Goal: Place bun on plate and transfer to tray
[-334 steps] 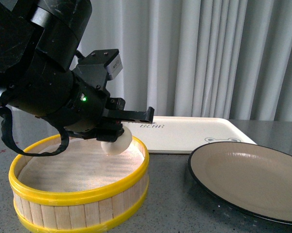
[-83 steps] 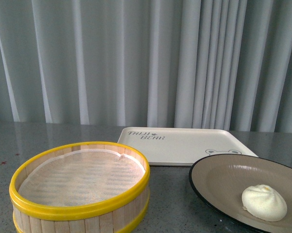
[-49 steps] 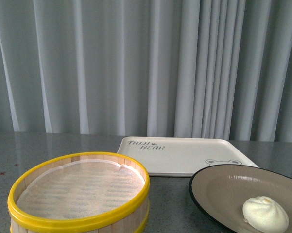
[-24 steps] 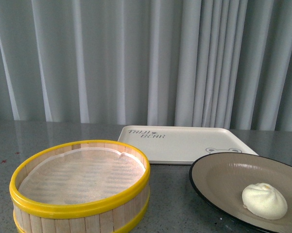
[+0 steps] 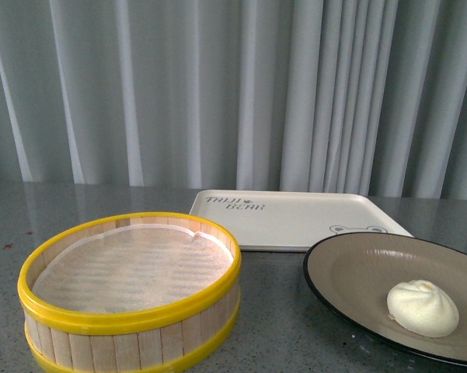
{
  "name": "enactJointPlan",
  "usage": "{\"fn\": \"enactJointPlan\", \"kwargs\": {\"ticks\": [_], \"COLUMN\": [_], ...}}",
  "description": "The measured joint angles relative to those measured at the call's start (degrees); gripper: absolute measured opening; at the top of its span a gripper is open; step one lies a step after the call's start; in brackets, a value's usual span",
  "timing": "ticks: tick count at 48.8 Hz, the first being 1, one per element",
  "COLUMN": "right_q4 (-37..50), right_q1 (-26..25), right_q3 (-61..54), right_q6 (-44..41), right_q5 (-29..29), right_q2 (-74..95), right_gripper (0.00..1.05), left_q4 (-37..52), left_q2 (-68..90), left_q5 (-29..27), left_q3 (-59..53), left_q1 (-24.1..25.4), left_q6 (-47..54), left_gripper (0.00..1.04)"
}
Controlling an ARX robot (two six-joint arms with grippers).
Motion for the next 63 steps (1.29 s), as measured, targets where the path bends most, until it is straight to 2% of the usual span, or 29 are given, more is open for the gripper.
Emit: {"fn": "enactJointPlan", "kwargs": {"ticks": [11, 13, 34, 39, 40, 42, 45, 50, 52, 54, 56, 59, 63], "right_q4": [0.0, 0.0, -0.1, -13.0, -14.0, -13.2, -11.1, -7.8, -10.4, -14.5, -17.3, -20.5, -19.8], "right_q1": [0.0, 0.0, 0.0, -3.7, -5.7, -7.6, -8.2, -3.9, -0.9, 2.2, 3.5, 3.7, 2.0], "right_q3": [0.0, 0.0, 0.0, 6.8, 9.2, 12.3, 16.2, 21.2, 22.8, 23.6, 23.6, 23.5, 23.1], "right_q6": [0.0, 0.0, 0.1, 12.6, 16.4, 18.5, 17.6, 6.1, -2.4, -14.3, -21.9, -34.8, -44.7], "right_q5": [0.0, 0.0, 0.0, -4.1, -4.2, -3.1, -0.3, 4.1, 4.2, 2.9, 1.7, 0.4, -0.3], "right_q2": [0.0, 0.0, 0.1, 9.0, 13.1, 18.0, 22.4, 25.9, 26.4, 26.9, 27.4, 28.7, 29.9], "right_gripper": [0.96, 0.96, 0.96, 0.96, 0.96, 0.96, 0.96, 0.96, 0.96, 0.96, 0.96, 0.96, 0.96], "left_q4": [0.0, 0.0, 0.0, 0.0, 0.0, 0.0, 0.0, 0.0, 0.0, 0.0, 0.0, 0.0, 0.0], "left_q2": [0.0, 0.0, 0.0, 0.0, 0.0, 0.0, 0.0, 0.0, 0.0, 0.0, 0.0, 0.0, 0.0], "left_q5": [0.0, 0.0, 0.0, 0.0, 0.1, 0.0, 0.0, 0.0, 0.0, 0.0, 0.0, 0.0, 0.0], "left_q3": [0.0, 0.0, 0.0, 0.0, 0.0, 0.0, 0.0, 0.0, 0.0, 0.0, 0.0, 0.0, 0.0], "left_q1": [0.0, 0.0, 0.0, 0.0, 0.0, 0.0, 0.0, 0.0, 0.0, 0.0, 0.0, 0.0, 0.0], "left_q6": [0.2, 0.1, 0.1, 0.1, 0.1, 0.1, 0.1, 0.1, 0.1, 0.1, 0.1, 0.1, 0.1], "left_gripper": [1.0, 0.98, 0.98, 0.98, 0.98, 0.98, 0.98, 0.98, 0.98, 0.98, 0.98, 0.98, 0.98]}}
